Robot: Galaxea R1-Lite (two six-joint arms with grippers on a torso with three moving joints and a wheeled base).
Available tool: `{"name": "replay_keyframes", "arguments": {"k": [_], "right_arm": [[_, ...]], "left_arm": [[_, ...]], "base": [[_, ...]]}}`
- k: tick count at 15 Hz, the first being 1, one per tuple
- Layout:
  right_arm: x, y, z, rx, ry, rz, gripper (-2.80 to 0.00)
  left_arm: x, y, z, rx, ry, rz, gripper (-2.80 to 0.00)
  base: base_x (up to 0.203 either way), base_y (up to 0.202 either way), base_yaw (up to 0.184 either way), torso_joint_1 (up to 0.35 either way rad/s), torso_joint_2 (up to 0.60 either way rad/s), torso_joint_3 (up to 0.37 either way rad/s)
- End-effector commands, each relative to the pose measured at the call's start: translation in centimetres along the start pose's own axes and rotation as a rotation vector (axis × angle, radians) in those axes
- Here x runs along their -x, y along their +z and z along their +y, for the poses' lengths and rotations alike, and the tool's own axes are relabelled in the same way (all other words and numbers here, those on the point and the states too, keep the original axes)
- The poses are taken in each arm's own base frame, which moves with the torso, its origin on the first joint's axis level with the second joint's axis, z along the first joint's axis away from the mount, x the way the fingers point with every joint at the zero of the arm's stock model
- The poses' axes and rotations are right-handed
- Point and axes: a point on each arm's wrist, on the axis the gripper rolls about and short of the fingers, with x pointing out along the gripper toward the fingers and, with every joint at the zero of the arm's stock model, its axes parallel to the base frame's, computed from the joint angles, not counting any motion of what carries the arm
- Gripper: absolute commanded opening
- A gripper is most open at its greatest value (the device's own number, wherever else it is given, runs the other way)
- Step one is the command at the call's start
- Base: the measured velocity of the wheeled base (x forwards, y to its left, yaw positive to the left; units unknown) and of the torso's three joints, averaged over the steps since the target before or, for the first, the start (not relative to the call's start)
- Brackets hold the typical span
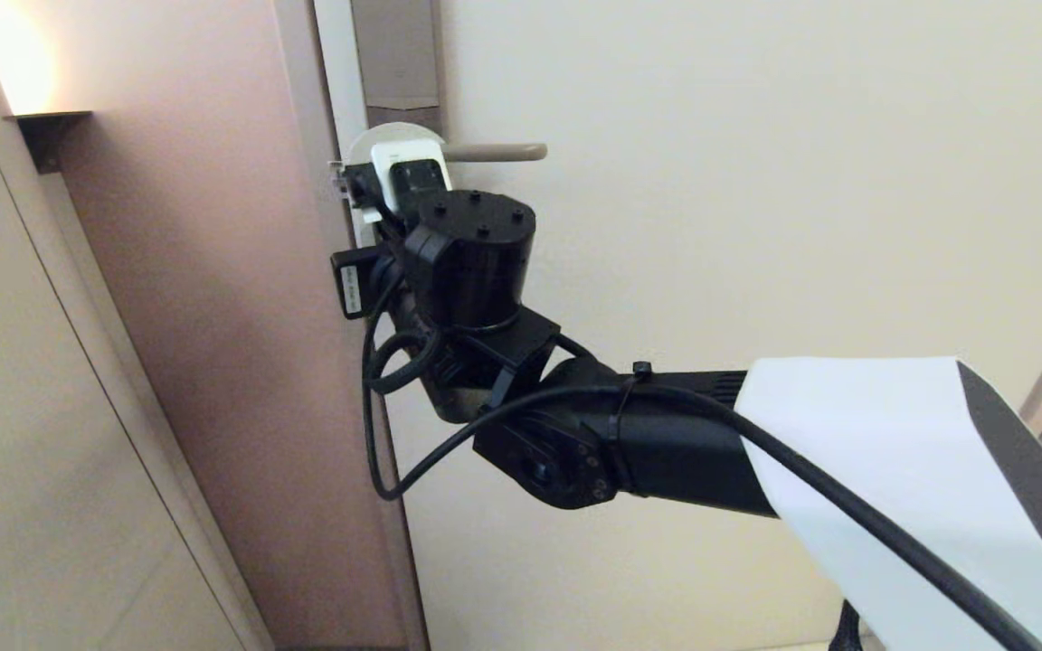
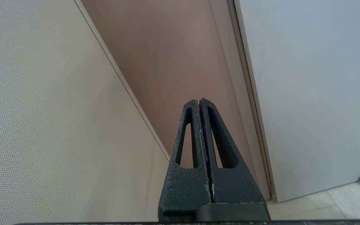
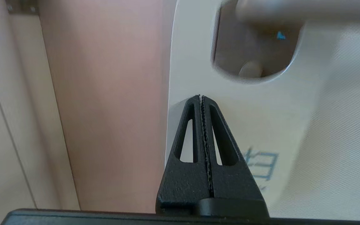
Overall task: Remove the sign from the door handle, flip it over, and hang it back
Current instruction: Hang the sign back with the other side facing out
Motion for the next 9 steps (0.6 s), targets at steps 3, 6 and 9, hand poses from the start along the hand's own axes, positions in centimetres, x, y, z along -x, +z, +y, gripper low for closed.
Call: {"name": "replay_keyframes", "arguments": {"k": [3, 6, 9], "right_arm": [[-0.6, -2.9, -0.1, 0.018, -0.011, 0.038, -2.8], [-1.1, -3.6, -0.9, 0.025, -0.029, 0.049, -2.8], [-1.6, -3.9, -2.3, 0.03, -0.055, 0.051, -2.8]], "left_arm": [[0.0, 0.0, 0.0, -0.003, 0.0, 0.001, -2.8], [0.0, 0.0, 0.0, -0.002, 0.001, 0.001, -2.8], [0.0, 0.0, 0.0, -0.003, 0.0, 0.001, -2.8]], "base": [[0.0, 0.0, 0.0, 0.0, 0.0, 0.0], [0.0, 0.0, 0.0, 0.0, 0.0, 0.0], [0.0, 0.0, 0.0, 0.0, 0.0, 0.0]]}}
